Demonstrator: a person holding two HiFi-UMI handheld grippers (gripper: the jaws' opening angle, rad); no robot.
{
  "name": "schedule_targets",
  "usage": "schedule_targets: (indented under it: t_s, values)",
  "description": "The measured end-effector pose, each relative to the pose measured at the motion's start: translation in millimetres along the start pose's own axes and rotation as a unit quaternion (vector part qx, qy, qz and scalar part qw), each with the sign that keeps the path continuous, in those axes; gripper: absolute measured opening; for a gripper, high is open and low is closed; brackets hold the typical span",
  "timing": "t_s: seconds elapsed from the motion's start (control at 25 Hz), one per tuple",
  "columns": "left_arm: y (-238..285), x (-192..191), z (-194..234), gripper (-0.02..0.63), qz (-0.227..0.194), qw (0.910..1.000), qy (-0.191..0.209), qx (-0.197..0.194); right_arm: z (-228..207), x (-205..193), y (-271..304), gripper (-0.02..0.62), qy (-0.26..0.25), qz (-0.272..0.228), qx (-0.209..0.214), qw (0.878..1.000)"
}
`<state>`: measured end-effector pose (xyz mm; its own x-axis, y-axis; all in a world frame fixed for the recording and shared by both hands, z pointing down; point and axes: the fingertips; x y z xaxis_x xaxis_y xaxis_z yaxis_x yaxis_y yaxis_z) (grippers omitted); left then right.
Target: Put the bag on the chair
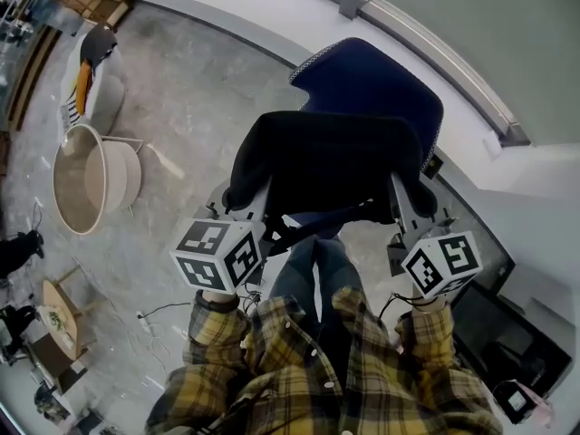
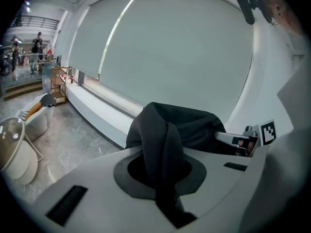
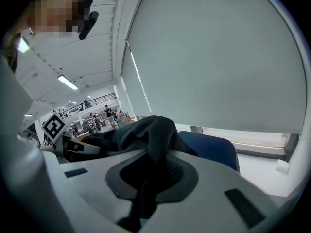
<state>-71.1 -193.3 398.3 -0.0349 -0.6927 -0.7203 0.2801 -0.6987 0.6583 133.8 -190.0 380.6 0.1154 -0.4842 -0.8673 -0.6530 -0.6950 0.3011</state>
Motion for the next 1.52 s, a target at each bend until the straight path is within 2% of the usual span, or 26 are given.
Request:
schedule_targets:
  t_s: [0.64,1.24,1.52]
  values:
    - [97.5,-70.1,36.6,0.038,0.041,0.9988,-0.009,0.023,-55.2,-91.5,53.8,0.035,0.029,0.033,-0.037,0.998]
    - [165.7,-170.1,63.3,0.038,0.114,0.9926,-0.017,0.037,-98.2,-207.5,84.0,0.035,0.053,0.124,-0.05,0.99]
    - [193.4,-204.8,72.6,0.038,0.138,0.9889,-0.023,0.048,-113.6,-245.2,95.5,0.035,0.039,0.159,-0.062,0.985]
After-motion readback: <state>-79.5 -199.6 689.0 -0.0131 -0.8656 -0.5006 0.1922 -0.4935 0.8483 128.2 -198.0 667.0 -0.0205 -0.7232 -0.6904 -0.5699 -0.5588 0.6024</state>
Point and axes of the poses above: the fingertips, and each gripper's own axes: y forward along the fingers, z to its left, x out of its top, and after that the axes turned 13 degrees about x, right-handed
